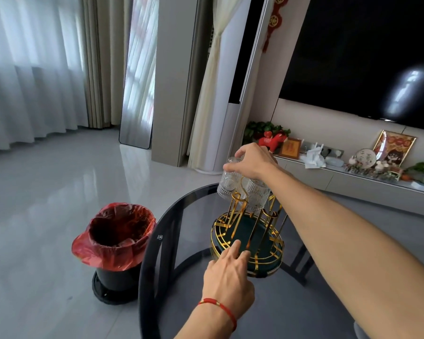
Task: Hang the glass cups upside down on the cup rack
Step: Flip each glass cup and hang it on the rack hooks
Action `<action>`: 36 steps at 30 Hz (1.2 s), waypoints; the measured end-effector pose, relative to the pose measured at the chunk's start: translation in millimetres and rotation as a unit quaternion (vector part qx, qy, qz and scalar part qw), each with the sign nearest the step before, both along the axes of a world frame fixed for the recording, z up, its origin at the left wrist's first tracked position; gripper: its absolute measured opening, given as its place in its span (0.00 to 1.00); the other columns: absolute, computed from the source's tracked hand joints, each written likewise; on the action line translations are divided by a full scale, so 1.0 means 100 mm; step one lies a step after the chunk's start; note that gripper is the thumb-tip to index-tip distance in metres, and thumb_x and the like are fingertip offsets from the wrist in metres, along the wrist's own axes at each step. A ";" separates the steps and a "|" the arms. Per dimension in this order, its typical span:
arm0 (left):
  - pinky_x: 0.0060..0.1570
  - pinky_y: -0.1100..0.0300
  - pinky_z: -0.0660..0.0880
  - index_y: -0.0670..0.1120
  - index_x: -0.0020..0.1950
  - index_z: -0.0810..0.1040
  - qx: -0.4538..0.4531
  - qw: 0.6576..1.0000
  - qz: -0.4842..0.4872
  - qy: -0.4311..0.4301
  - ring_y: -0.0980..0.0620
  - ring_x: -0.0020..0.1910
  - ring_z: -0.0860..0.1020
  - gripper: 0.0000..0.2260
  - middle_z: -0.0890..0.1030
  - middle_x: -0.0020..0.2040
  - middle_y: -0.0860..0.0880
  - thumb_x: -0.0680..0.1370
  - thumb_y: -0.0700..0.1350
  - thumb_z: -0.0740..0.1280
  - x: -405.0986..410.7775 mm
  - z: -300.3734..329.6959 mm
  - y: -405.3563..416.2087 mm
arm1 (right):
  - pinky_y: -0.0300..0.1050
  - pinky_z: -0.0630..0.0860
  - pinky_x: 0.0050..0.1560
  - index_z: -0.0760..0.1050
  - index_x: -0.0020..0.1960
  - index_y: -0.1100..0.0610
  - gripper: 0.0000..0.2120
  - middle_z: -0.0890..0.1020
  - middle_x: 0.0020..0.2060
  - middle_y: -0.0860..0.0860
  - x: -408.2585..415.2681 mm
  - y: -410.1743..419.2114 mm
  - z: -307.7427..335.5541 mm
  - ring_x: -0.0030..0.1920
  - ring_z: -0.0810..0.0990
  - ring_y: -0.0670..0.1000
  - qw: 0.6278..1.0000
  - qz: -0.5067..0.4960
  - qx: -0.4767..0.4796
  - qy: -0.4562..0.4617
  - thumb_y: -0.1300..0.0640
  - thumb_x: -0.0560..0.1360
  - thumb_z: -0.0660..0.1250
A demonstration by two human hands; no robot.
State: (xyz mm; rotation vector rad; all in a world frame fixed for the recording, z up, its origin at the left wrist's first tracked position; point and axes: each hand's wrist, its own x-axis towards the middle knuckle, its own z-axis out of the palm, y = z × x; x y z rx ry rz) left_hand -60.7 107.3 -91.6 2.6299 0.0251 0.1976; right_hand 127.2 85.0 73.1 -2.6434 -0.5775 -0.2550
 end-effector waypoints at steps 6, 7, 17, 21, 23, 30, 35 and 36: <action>0.66 0.44 0.72 0.47 0.74 0.70 0.016 1.000 0.009 0.012 0.45 0.77 0.65 0.25 0.59 0.82 0.47 0.76 0.42 0.63 0.00 -0.02 0.00 | 0.58 0.78 0.61 0.83 0.60 0.55 0.29 0.83 0.60 0.55 -0.06 0.03 -0.03 0.62 0.80 0.60 0.990 -0.012 -0.141 0.000 0.36 0.68 0.77; 0.66 0.44 0.72 0.47 0.74 0.69 0.018 1.000 0.011 0.013 0.45 0.77 0.65 0.25 0.59 0.82 0.47 0.76 0.42 0.63 0.00 -0.02 -0.01 | 0.58 0.77 0.62 0.82 0.62 0.55 0.30 0.83 0.62 0.55 -0.06 0.03 -0.03 0.64 0.79 0.61 0.986 -0.012 -0.165 0.003 0.36 0.69 0.77; 0.61 0.48 0.74 0.48 0.73 0.70 0.047 0.999 0.016 0.002 0.46 0.72 0.70 0.23 0.67 0.76 0.47 0.77 0.44 0.64 0.01 -0.05 -0.03 | 0.60 0.70 0.65 0.79 0.64 0.55 0.28 0.81 0.62 0.56 -0.07 -0.02 -0.07 0.66 0.75 0.60 0.965 0.020 -0.254 -0.058 0.34 0.76 0.67; 0.61 0.47 0.75 0.47 0.73 0.70 0.057 0.998 0.020 -0.006 0.46 0.71 0.70 0.24 0.68 0.75 0.48 0.77 0.45 0.65 0.01 -0.07 -0.07 | 0.57 0.71 0.66 0.78 0.66 0.55 0.21 0.80 0.65 0.55 -0.32 -0.41 -0.15 0.66 0.75 0.57 0.984 0.041 -0.094 -0.143 0.42 0.80 0.64; 0.63 0.47 0.76 0.46 0.75 0.67 0.071 0.997 0.020 -0.002 0.46 0.74 0.67 0.26 0.66 0.77 0.46 0.77 0.46 0.65 0.01 -0.07 -0.12 | 0.56 0.74 0.63 0.77 0.64 0.57 0.17 0.81 0.62 0.55 -0.52 -0.75 -0.23 0.62 0.77 0.56 0.979 0.043 -0.011 -0.197 0.47 0.82 0.64; 0.62 0.45 0.75 0.46 0.70 0.72 0.103 0.993 0.040 -0.052 0.41 0.70 0.67 0.23 0.74 0.68 0.43 0.75 0.48 0.66 -0.07 0.05 -0.49 | 0.53 0.71 0.56 0.75 0.58 0.56 0.13 0.83 0.54 0.54 -1.50 -2.05 -0.82 0.56 0.79 0.58 0.979 -0.050 0.008 -0.198 0.50 0.77 0.67; 0.64 0.50 0.72 0.46 0.66 0.78 -0.019 0.992 -0.055 -0.112 0.41 0.64 0.70 0.20 0.79 0.62 0.44 0.74 0.44 0.70 -0.12 0.07 -0.80 | 0.63 0.70 0.67 0.78 0.63 0.59 0.24 0.82 0.60 0.57 -1.96 -2.71 -1.21 0.63 0.79 0.63 0.964 -0.151 -0.098 -0.195 0.51 0.69 0.72; 0.64 0.51 0.71 0.46 0.65 0.79 -0.035 0.990 -0.069 -0.118 0.42 0.64 0.71 0.19 0.80 0.61 0.44 0.74 0.44 0.70 -0.14 0.05 -0.86 | 0.67 0.65 0.72 0.76 0.67 0.59 0.27 0.80 0.64 0.59 -2.00 -2.81 -1.24 0.68 0.76 0.64 0.960 -0.179 -0.132 -0.169 0.49 0.70 0.71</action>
